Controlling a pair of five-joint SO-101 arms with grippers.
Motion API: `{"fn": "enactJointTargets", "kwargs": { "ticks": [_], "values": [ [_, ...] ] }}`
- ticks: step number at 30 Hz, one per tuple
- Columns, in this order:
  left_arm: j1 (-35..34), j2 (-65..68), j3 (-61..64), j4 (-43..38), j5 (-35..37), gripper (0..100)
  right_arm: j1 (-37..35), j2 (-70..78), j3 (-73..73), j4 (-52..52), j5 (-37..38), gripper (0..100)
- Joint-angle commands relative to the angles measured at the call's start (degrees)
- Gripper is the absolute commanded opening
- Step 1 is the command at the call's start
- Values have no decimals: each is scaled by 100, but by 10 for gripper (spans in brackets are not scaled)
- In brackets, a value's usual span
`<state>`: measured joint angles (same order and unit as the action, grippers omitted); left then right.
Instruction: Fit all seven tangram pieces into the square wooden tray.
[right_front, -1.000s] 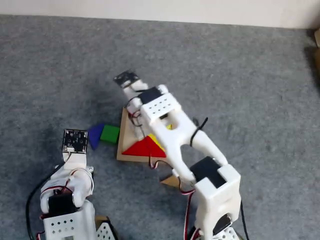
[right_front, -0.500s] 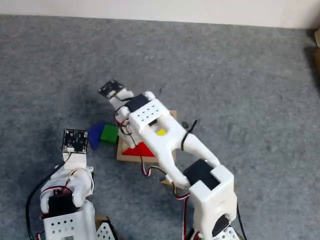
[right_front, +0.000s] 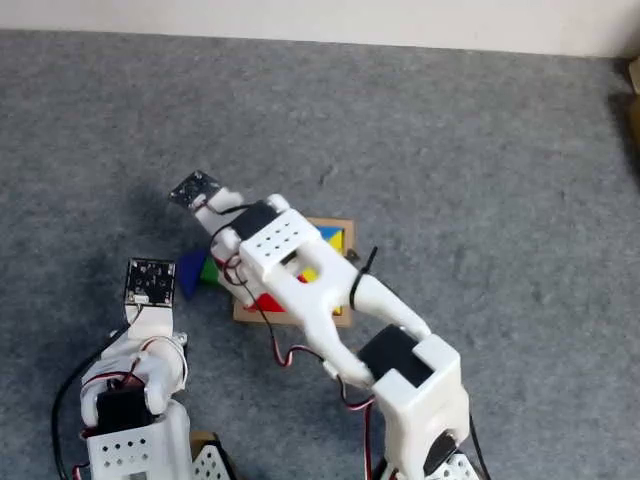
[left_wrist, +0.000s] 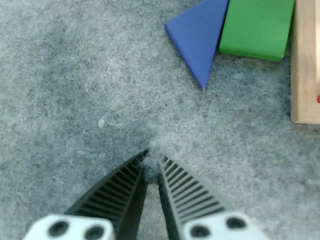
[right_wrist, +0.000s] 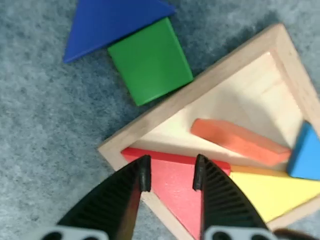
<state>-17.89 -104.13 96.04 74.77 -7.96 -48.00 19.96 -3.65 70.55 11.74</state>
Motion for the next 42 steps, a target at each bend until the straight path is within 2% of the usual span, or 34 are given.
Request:
{"fn": "enactJointTargets", "kwargs": {
  "ticks": [1, 7, 16, 28, 35, 42],
  "values": [
    [-48, -31, 110, -79, 26, 7, 541, -330, -224, -48, 44, 135],
    [-48, -31, 110, -79, 26, 7, 769, -268, -224, -136, 44, 135],
    [-48, -31, 110, -79, 26, 7, 813, -251, -163, -1121, 44, 135],
    [-48, -31, 110, -79, 26, 7, 796, -233, -163, -1209, 44, 135],
    [-48, -31, 110, -79, 26, 7, 787, 356, -163, -2193, 0, 135],
    [-48, -31, 110, -79, 26, 7, 620, 541, -101, -2000, 35, 135]
  ]
}}
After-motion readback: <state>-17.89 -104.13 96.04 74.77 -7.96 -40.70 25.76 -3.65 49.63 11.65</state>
